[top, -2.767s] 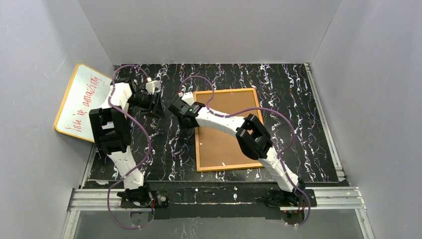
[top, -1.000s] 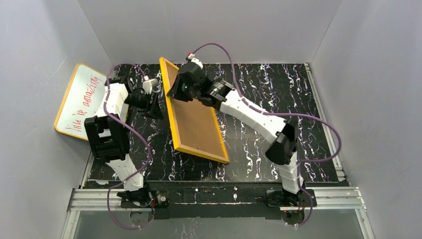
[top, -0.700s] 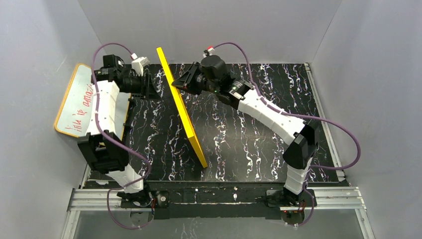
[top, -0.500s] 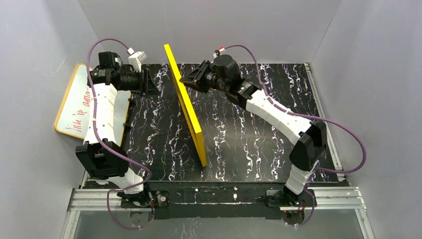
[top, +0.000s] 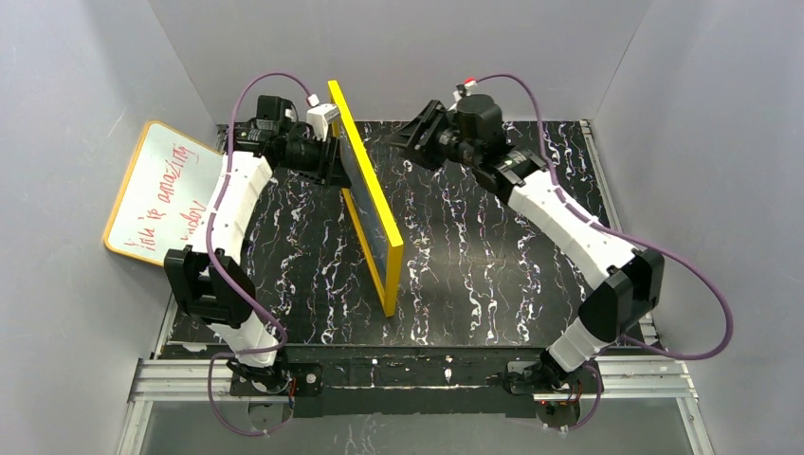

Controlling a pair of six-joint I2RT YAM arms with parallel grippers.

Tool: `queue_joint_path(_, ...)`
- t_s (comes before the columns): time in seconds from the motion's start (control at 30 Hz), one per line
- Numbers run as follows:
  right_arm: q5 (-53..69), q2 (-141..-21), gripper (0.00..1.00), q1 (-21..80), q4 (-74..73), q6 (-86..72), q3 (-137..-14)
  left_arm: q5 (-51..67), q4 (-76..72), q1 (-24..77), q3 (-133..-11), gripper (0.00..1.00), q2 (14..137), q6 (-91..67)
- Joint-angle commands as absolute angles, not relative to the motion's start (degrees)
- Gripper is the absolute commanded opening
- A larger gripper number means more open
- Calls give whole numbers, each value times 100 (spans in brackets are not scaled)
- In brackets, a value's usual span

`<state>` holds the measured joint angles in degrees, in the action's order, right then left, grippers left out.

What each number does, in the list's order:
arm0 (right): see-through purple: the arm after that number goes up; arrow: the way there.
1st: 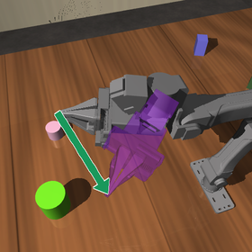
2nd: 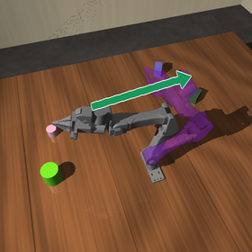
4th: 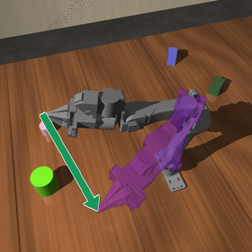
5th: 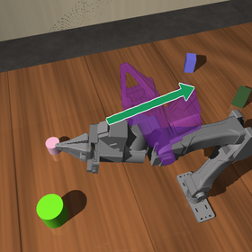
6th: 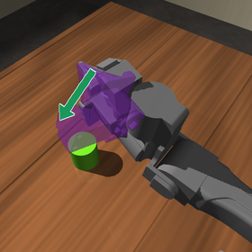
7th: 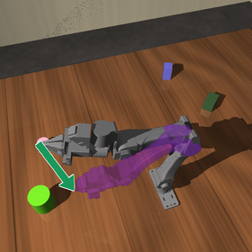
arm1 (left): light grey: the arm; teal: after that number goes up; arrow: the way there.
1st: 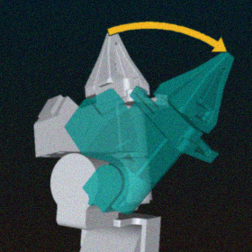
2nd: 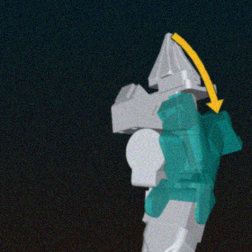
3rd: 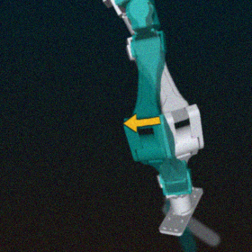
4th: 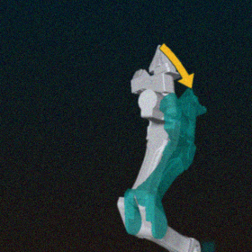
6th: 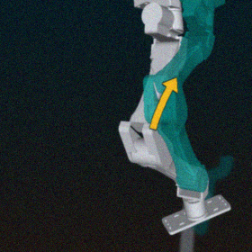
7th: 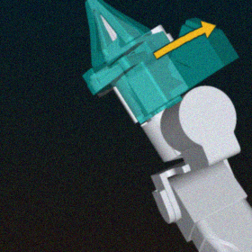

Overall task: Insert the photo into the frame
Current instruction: Turn over the photo frame at the center of the board.

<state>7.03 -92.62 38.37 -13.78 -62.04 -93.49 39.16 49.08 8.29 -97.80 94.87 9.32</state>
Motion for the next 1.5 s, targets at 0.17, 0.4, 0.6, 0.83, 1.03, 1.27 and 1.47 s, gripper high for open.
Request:
queue_joint_path(0.17,1856,-8936,67,3178,-1388,-5854,-8916,3560,4646,1301,-10091,40,9930,666)
queue_joint_path(0.4,2465,-8958,74,3085,-1069,-5891,-8701,3458,4655,1583,-10308,40,10142,600)
queue_joint_path(0.6,2331,-8794,75,2970,-1255,-5733,-8605,3261,4668,1587,-9694,39,9860,871)
queue_joint_path(0.83,2092,-8638,69,2883,-1962,-5130,-8492,2969,4883,1174,-8811,37,9482,1616)
queue_joint_path(1.03,1899,-8261,55,2704,-1892,-4949,-7490,2217,4813,415,-7812,36,9470,2684)
queue_joint_path(1.27,1865,-7693,46,2518,-1030,-5166,-5963,1861,3679,290,-6566,36,9781,2860)
queue_joint_path(1.47,1673,-7463,45,2471,-699,-5203,-5136,2013,3329,461,-6497,36,10334,2742)
